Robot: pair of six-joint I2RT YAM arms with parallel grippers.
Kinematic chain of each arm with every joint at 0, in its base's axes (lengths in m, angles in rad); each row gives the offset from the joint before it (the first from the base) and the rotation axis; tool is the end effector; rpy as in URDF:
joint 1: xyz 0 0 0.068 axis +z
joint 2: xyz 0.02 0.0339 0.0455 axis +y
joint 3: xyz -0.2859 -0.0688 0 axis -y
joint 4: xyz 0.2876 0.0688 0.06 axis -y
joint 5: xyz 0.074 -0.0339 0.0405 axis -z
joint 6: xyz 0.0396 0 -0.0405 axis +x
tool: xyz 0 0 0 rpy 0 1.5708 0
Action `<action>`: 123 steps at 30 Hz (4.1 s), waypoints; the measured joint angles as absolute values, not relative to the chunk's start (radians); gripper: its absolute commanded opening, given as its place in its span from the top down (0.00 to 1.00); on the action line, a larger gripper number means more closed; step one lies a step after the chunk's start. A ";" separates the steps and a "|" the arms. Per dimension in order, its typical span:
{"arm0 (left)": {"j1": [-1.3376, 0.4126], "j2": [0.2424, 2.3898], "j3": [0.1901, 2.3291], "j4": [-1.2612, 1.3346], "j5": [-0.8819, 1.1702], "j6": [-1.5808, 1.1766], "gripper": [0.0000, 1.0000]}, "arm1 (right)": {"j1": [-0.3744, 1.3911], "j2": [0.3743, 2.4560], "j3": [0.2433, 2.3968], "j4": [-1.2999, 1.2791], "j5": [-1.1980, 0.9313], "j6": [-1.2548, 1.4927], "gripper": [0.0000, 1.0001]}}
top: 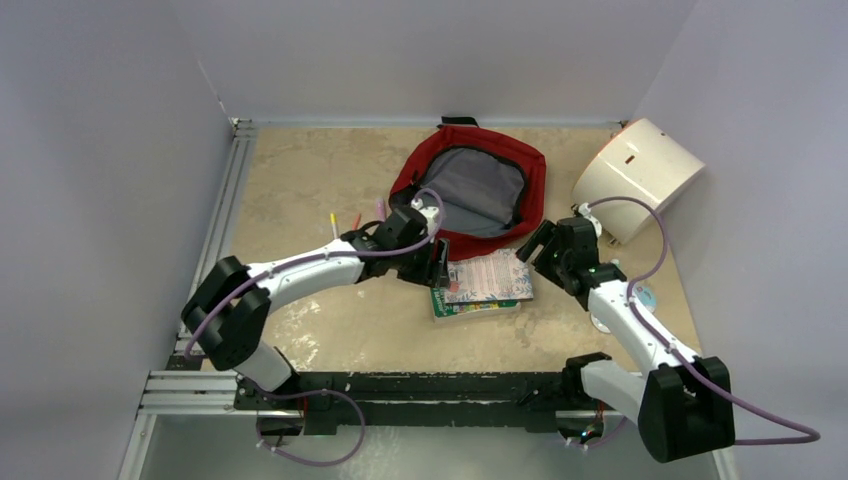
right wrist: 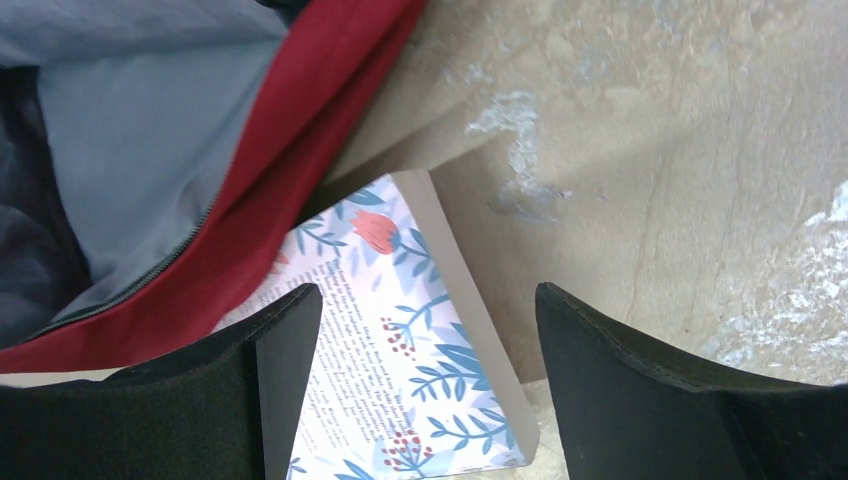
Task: Pack the student bag
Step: Pick up the book from the center of the board.
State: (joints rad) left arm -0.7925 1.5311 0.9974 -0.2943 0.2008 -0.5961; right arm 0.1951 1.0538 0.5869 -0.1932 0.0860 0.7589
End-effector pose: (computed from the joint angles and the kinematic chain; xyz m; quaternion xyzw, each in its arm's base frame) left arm 0.2493 -0.2641 0.2214 0.1271 0.9191 -0.3028 0.2177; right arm 0.2480 0.0455 0.2166 0.2678 0.8566 0.1674 0.4080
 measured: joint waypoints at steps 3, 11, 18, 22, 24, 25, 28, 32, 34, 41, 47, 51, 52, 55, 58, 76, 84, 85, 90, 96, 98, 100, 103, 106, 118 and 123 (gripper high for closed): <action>-0.813 1.583 1.010 -0.286 0.187 -0.607 0.42 | 0.195 1.053 0.550 -0.177 0.086 0.791 0.05; -0.810 1.615 1.012 -0.247 0.170 -0.627 0.43 | 0.195 1.047 0.462 -0.125 0.051 0.847 0.01; -0.810 1.670 1.024 -0.219 0.180 -0.637 0.54 | 0.195 1.047 0.412 -0.060 -0.009 0.884 0.03; -0.810 1.701 1.031 -0.202 0.194 -0.637 0.58 | 0.195 1.047 0.388 -0.041 -0.051 0.908 0.03; -0.810 1.711 1.031 -0.197 0.201 -0.637 0.60 | 0.195 1.046 0.384 -0.030 -0.067 0.917 0.04; -0.810 1.716 1.031 -0.194 0.205 -0.637 0.61 | 0.195 1.045 0.380 -0.022 -0.075 0.921 0.05; -0.810 1.720 1.031 -0.186 0.213 -0.636 0.62 | 0.195 1.032 0.357 0.009 -0.102 0.932 0.09; -0.810 1.721 1.031 -0.181 0.218 -0.636 0.64 | 0.195 1.020 0.335 0.038 -0.133 0.943 0.13; -0.810 1.726 1.032 -0.178 0.223 -0.636 0.65 | 0.192 1.020 0.331 0.045 -0.145 0.943 0.15; -0.808 1.743 1.042 -0.171 0.242 -0.636 0.65 | 0.186 0.956 0.324 0.041 -0.150 0.939 0.25; -0.799 1.751 1.052 -0.178 0.251 -0.635 0.66 | 0.182 0.817 0.324 0.050 -0.161 0.928 0.34; -0.797 1.751 1.053 -0.181 0.252 -0.635 0.66 | 0.181 0.766 0.324 0.069 -0.185 0.914 0.42; -0.796 1.751 1.053 -0.181 0.252 -0.635 0.66 | 0.179 0.759 0.324 0.075 -0.195 0.908 0.43; -0.794 1.751 1.054 -0.182 0.254 -0.635 0.66 | 0.175 0.757 0.324 0.098 -0.219 0.890 0.47; -0.793 1.751 1.055 -0.183 0.254 -0.635 0.66 | 0.171 0.769 0.326 0.115 -0.229 0.870 0.53; -0.800 1.679 1.076 -0.234 0.167 -0.604 0.38 | 0.178 0.825 0.458 0.038 -0.260 0.814 1.00; -0.807 1.425 1.171 -0.268 0.028 -0.537 0.30 | 0.191 0.867 0.691 -0.133 -0.255 0.780 1.00; -0.807 1.402 1.188 -0.262 0.012 -0.526 0.29 | 0.191 0.876 0.732 -0.166 -0.241 0.777 1.00; -0.807 1.320 1.193 -0.178 -0.027 -0.425 0.27 | 0.191 0.911 0.944 -0.323 -0.159 0.778 1.00; -0.807 1.278 1.132 -0.009 -0.019 -0.238 0.26 | 0.191 0.947 1.122 -0.395 -0.089 0.839 1.00; -0.807 1.279 1.133 0.020 -0.010 -0.183 0.26 | 0.191 0.955 1.145 -0.402 -0.070 0.861 1.00; -0.807 1.281 1.135 0.046 0.001 -0.131 0.26 | 0.191 0.962 1.151 -0.403 -0.056 0.884 1.00; -0.815 1.293 1.136 0.098 0.007 -0.047 0.26 | 0.191 0.985 1.152 -0.402 -0.051 0.915 1.00; -0.839 1.324 1.137 0.159 0.001 0.054 0.26 | 0.191 1.022 1.152 -0.389 -0.055 0.952 1.00; -1.029 1.412 1.134 0.290 -0.042 0.426 0.25 | 0.191 1.069 1.152 -0.329 -0.070 1.019 1.00; -1.055 1.463 1.134 0.305 -0.094 0.523 0.25 | 0.191 1.073 1.152 -0.322 -0.072 1.022 1.00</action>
